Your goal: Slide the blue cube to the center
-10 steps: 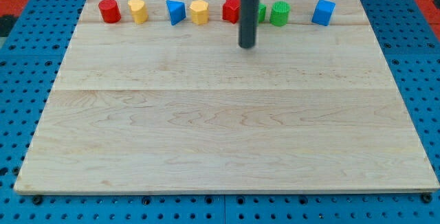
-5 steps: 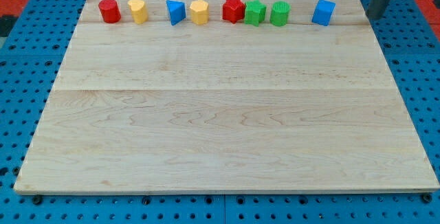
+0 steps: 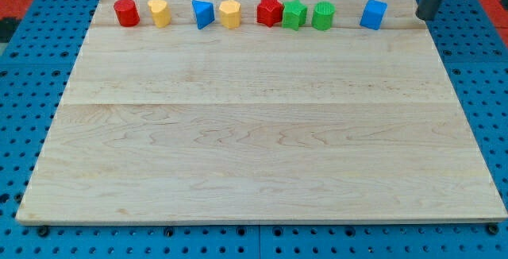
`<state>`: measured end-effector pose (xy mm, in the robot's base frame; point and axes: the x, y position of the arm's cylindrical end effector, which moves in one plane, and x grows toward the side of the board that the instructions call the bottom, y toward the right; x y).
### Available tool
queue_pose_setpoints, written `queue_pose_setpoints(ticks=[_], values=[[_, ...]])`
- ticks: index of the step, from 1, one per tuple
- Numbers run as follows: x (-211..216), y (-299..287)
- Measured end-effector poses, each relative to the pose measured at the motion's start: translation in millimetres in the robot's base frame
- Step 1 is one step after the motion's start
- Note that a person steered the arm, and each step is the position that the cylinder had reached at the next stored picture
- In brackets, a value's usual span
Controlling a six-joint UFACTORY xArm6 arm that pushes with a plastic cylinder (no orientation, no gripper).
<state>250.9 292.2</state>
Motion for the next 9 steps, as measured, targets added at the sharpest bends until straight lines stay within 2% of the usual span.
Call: queue_pose_setpoints(ticks=[1, 2, 3, 4, 5, 6, 7, 8, 9], values=[[-20.2, -10.9], [-21.6, -51.5], [-2.6, -106.2], [48.0, -184.6], [65.5, -164.8], [67.4, -113.1], [118.3, -117.6], [124.2, -209.0], [123.3, -165.9]])
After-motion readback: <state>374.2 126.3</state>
